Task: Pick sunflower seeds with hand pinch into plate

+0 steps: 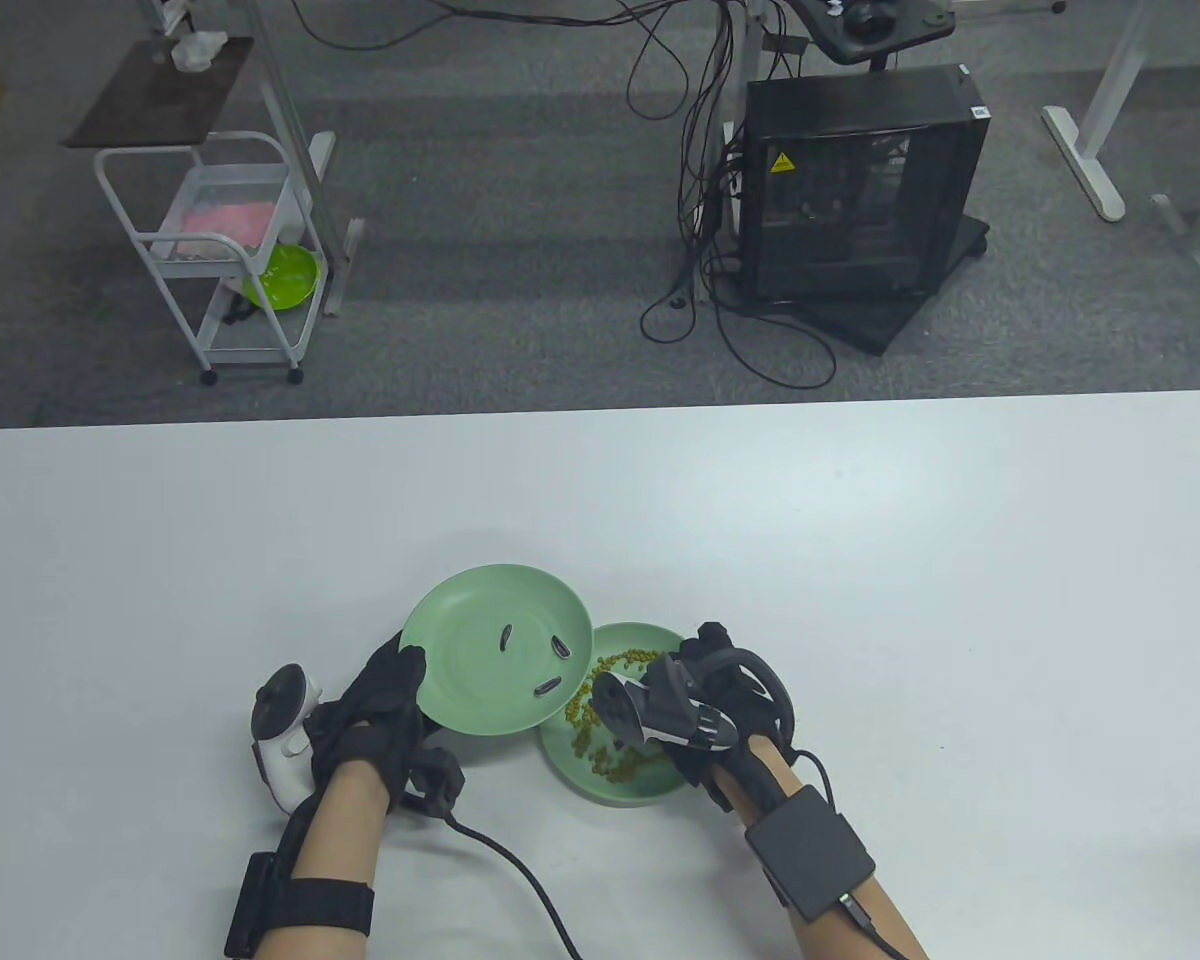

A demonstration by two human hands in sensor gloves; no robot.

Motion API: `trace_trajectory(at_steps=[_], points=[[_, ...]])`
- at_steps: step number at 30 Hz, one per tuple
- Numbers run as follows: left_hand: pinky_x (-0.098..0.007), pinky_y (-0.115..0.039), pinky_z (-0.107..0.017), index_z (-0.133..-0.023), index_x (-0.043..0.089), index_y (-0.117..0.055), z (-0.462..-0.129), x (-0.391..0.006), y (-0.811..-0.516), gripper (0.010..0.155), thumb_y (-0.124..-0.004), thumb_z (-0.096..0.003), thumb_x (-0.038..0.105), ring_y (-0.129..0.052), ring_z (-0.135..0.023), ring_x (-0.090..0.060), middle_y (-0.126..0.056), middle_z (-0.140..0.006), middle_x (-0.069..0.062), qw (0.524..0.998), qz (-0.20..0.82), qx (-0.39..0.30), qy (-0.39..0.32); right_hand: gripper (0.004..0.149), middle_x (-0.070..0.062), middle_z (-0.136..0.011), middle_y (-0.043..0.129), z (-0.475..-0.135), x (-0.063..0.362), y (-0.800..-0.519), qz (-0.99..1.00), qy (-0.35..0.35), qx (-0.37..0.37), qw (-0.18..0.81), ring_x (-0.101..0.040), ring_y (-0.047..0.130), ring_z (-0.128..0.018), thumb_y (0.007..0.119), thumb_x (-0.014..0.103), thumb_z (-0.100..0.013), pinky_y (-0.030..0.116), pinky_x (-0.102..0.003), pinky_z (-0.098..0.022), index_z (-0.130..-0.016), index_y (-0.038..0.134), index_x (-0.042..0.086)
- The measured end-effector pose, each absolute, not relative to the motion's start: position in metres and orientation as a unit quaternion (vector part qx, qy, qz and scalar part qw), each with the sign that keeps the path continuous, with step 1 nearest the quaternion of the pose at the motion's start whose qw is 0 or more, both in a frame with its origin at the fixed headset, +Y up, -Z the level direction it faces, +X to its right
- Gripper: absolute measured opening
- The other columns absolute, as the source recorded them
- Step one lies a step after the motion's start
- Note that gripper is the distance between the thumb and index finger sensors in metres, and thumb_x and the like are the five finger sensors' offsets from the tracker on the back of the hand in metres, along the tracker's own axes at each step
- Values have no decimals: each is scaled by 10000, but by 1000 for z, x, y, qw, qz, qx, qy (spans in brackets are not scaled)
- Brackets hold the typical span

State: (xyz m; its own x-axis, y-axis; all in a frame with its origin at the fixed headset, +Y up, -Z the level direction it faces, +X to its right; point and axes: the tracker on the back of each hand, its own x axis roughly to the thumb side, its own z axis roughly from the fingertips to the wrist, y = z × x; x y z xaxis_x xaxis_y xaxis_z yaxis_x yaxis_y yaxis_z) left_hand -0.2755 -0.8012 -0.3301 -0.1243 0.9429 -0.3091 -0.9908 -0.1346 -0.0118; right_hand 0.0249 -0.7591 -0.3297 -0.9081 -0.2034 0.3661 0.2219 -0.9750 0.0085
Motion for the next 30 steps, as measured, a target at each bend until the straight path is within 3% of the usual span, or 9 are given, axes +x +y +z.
trace_trajectory(at_steps=[30], points=[[-340,-935,-423,-1070,49,-420,-330,-276,-801,655,-645,-529,344,-995,-708,-248,-696,-945,-207,651,743,-122,97,393,150,-716,911,-329,32,-741,-984,26,-174,18,-124,960,-728,759,394,-370,574,-553,-738,-758,707,357]])
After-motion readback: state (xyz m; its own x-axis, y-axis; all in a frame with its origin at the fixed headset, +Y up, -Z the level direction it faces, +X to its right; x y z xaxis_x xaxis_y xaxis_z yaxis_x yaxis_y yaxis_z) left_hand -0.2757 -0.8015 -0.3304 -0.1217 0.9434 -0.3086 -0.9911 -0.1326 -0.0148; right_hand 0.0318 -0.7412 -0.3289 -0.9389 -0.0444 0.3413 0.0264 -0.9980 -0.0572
